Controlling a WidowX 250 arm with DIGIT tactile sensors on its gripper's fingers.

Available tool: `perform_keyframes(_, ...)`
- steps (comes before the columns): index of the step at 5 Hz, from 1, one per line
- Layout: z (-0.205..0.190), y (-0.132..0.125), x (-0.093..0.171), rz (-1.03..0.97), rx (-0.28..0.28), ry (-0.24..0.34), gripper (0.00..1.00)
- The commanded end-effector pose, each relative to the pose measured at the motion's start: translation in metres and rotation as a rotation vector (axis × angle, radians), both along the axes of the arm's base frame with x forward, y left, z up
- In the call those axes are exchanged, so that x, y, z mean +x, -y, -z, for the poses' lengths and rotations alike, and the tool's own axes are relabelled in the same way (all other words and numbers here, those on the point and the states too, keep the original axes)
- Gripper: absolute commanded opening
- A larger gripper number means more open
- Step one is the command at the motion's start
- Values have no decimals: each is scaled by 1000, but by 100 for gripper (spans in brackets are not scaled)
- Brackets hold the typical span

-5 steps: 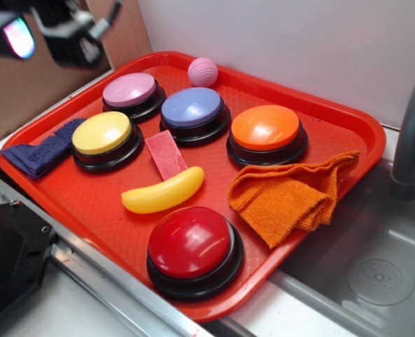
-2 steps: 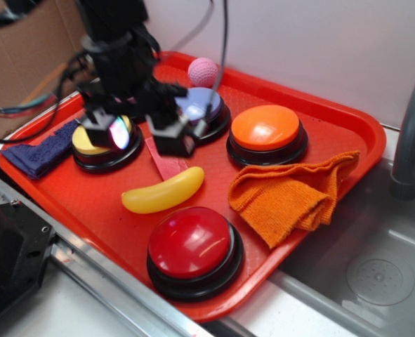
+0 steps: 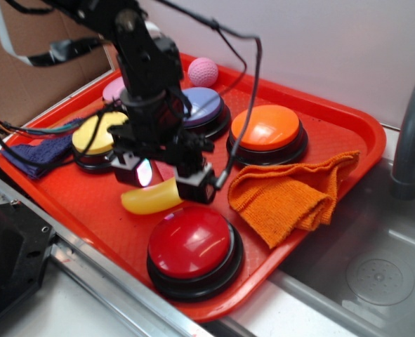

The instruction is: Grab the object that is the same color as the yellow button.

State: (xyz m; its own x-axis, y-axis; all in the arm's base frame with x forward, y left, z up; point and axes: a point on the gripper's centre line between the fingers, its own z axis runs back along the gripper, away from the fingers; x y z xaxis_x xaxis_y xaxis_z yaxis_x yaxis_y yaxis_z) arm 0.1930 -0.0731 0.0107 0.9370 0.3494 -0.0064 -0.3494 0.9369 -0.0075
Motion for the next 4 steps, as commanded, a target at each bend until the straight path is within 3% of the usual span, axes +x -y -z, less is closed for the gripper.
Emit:
perform_keyframes(1, 7, 0, 3, -58, -36, 56, 29)
perform_keyframes(2, -4, -6, 5, -101, -38, 69, 0)
perform_keyframes(3, -34, -12, 7, -44, -23, 18, 0)
perform_keyframes(4, -80, -19, 7, 23, -26, 42, 0)
